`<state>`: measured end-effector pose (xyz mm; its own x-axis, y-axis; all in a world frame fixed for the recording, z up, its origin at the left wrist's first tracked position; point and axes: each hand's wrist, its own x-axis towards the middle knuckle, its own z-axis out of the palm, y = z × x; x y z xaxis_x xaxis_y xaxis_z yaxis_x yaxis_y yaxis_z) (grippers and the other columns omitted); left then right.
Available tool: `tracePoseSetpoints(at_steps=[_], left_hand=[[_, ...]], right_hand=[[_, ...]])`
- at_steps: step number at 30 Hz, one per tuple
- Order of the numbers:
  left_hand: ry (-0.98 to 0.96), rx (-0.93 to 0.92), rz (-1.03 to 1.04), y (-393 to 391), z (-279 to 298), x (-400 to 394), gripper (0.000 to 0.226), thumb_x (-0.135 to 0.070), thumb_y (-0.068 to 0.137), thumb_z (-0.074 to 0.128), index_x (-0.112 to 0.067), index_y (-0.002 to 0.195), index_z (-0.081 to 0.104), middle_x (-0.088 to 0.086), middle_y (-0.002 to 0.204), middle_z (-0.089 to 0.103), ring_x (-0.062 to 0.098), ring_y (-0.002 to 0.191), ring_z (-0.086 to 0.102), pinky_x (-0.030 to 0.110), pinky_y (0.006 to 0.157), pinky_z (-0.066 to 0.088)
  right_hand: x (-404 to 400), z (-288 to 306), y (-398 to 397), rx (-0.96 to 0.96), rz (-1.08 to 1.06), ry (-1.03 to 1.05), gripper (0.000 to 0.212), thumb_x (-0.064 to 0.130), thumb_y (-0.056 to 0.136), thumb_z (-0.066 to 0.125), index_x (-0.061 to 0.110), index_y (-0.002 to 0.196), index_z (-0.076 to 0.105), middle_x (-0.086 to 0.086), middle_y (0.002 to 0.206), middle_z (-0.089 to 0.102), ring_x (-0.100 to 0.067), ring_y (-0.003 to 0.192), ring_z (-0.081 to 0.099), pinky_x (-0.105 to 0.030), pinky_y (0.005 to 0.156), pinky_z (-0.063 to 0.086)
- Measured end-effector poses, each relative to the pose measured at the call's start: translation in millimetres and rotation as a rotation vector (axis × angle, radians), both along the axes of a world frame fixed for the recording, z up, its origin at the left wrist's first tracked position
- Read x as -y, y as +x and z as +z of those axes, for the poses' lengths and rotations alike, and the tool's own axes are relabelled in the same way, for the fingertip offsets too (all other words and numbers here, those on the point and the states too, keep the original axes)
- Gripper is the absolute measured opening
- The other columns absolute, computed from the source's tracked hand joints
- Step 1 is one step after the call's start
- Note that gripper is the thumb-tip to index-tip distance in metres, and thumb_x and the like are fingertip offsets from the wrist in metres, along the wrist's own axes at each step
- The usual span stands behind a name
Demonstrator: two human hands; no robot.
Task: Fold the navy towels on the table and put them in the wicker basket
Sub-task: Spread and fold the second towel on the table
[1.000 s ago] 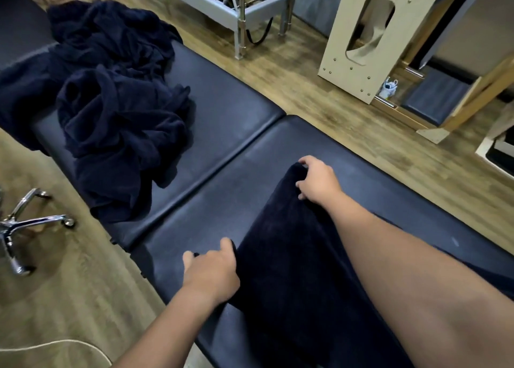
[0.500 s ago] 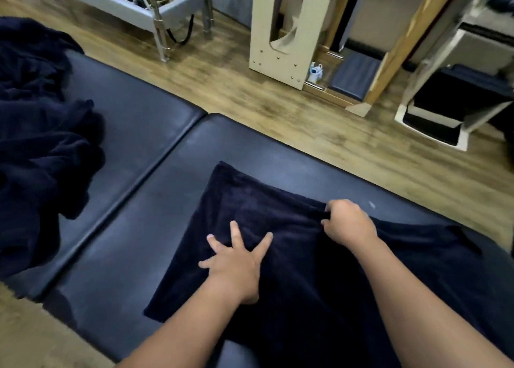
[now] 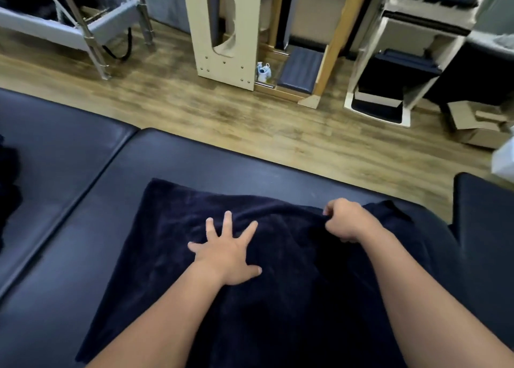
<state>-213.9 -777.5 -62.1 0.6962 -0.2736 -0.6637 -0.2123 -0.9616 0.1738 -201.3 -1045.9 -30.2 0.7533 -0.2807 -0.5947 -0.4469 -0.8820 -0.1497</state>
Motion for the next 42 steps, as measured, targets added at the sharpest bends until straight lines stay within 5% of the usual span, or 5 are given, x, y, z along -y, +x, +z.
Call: tracePoseSetpoints(at_steps=[7, 18, 27, 36, 42], left_hand=[[0.259, 0.015, -0.018, 13, -1, 45, 0.133, -0.072, 0.073, 0.07, -0.036, 0.15, -0.032, 0.024, 0.158, -0.036, 0.055, 0.146, -0.02, 0.075, 0.112, 0.012], [-0.119, 0.157, -0.171, 55, 7, 119, 0.067, -0.037, 0.102, 0.047, -0.038, 0.157, 0.008, -0.005, 0.152, 0.037, 0.031, 0.141, 0.025, 0.057, 0.104, 0.027], [-0.325, 0.056, -0.266, 67, 32, 145, 0.028, -0.019, 0.078, 0.072, -0.024, 0.076, 0.044, -0.009, 0.079, 0.049, 0.014, 0.078, 0.044, 0.029, 0.066, 0.034], [-0.111, 0.244, -0.411, 55, 9, 138, 0.021, -0.026, 0.09, 0.053, -0.021, 0.108, 0.06, -0.002, 0.11, 0.048, 0.024, 0.109, 0.05, 0.037, 0.083, 0.045], [-0.254, 0.118, -0.292, 57, 19, 137, 0.021, -0.022, 0.081, 0.064, -0.025, 0.099, 0.052, -0.006, 0.096, 0.059, 0.018, 0.088, 0.057, 0.032, 0.074, 0.049]], right_hand=[[80, -5, -17, 0.222, -0.199, -0.202, 0.03, 0.05, 0.088, 0.066, 0.021, 0.09, 0.059, -0.002, 0.085, 0.062, -0.027, 0.078, 0.061, -0.034, 0.066, 0.048], [137, -38, -58, 0.376, -0.137, -0.021, 0.043, 0.026, 0.088, 0.072, 0.037, 0.123, 0.05, 0.01, 0.126, 0.047, -0.02, 0.113, 0.054, -0.043, 0.092, 0.05], [155, -20, -90, 0.59, -0.258, 0.145, 0.017, 0.016, 0.069, 0.068, 0.023, 0.065, 0.053, 0.011, 0.082, 0.061, -0.018, 0.09, 0.05, -0.034, 0.075, 0.043], [154, -41, -66, 0.264, -0.041, -0.044, 0.034, 0.034, 0.092, 0.067, 0.036, 0.125, 0.06, 0.01, 0.135, 0.044, -0.022, 0.13, 0.038, -0.047, 0.101, 0.043], [154, -44, -65, 0.331, -0.041, -0.104, 0.025, 0.032, 0.096, 0.061, 0.034, 0.12, 0.056, 0.006, 0.106, 0.065, -0.024, 0.115, 0.053, -0.044, 0.089, 0.044]])
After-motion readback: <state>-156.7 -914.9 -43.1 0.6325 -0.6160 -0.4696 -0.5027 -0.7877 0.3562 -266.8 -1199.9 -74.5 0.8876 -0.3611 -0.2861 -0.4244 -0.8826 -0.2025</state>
